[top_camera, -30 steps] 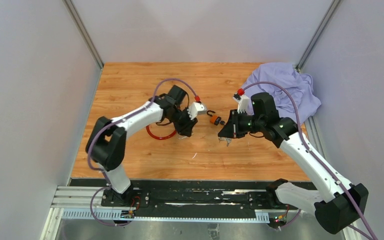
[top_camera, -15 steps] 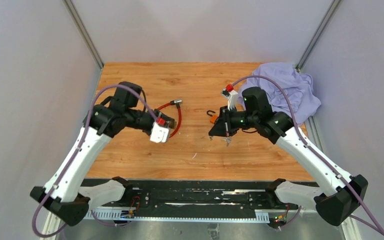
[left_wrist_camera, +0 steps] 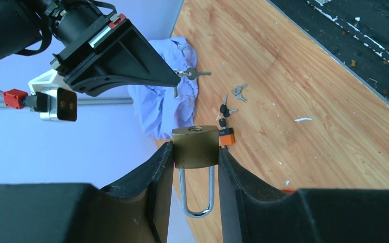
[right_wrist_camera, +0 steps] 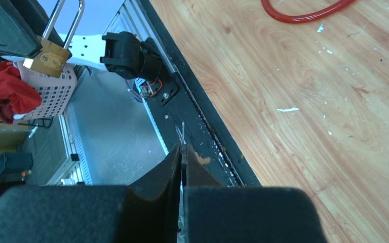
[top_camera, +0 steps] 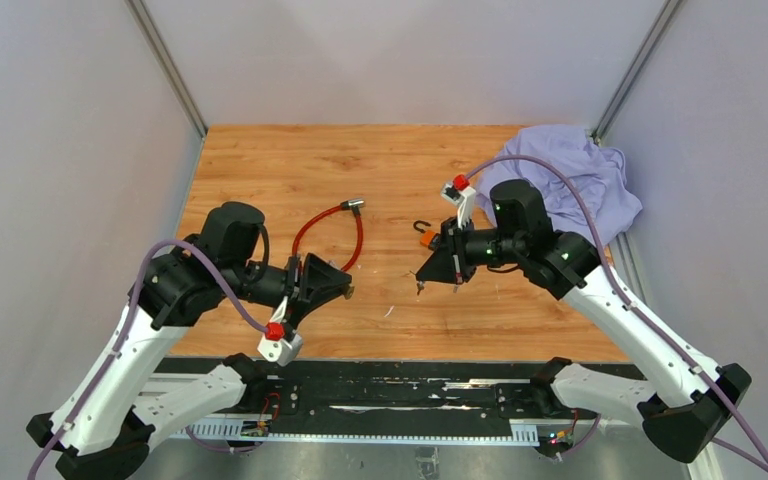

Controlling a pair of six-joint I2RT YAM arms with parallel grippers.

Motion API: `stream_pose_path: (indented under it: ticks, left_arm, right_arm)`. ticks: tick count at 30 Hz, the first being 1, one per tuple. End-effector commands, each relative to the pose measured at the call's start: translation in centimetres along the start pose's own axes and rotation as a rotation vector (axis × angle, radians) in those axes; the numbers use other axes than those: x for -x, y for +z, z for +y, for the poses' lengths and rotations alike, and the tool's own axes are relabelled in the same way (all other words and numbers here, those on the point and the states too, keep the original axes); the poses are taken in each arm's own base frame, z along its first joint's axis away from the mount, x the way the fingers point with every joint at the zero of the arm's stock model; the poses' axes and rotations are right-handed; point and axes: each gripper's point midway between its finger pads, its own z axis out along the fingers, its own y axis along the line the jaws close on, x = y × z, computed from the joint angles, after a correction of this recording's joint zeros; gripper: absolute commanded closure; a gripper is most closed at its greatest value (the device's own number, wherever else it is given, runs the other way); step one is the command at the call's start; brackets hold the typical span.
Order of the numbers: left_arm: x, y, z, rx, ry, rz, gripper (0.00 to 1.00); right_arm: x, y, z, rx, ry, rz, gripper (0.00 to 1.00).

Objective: Unlock with the key
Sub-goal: Pick up the lock from the center of the board.

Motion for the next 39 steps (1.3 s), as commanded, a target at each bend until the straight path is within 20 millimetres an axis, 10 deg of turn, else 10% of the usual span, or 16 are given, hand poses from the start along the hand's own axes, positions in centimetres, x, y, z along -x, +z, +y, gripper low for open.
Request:
stream_pose_path:
  ticks: [1, 15, 24, 39]
  left_arm:
    - [1.3, -0.2, 0.6, 0.023, 0.073, -0.042, 0.93]
    - [-0.2, 0.2, -0.8, -0.009, -0.137, 0.009, 0.94]
    - [-12.9, 3.3, -9.2, -0.268, -0.704, 0.449, 0.96]
    - [-28.0, 11.2, -12.3, -0.504, -0.674, 0.527, 0.93]
  right_arm:
    - [0.9, -0.3, 2.5, 0.060, -0.058, -0.003, 0.99]
    - [0.8, 0.3, 3.7, 0.042, -0.111, 0.034, 0.99]
    - [0.1, -0.5, 0.7, -0.121, -0.137, 0.018, 0.99]
    - [0.7, -2.4, 0.4, -0.198, -0.123, -0.048, 0.99]
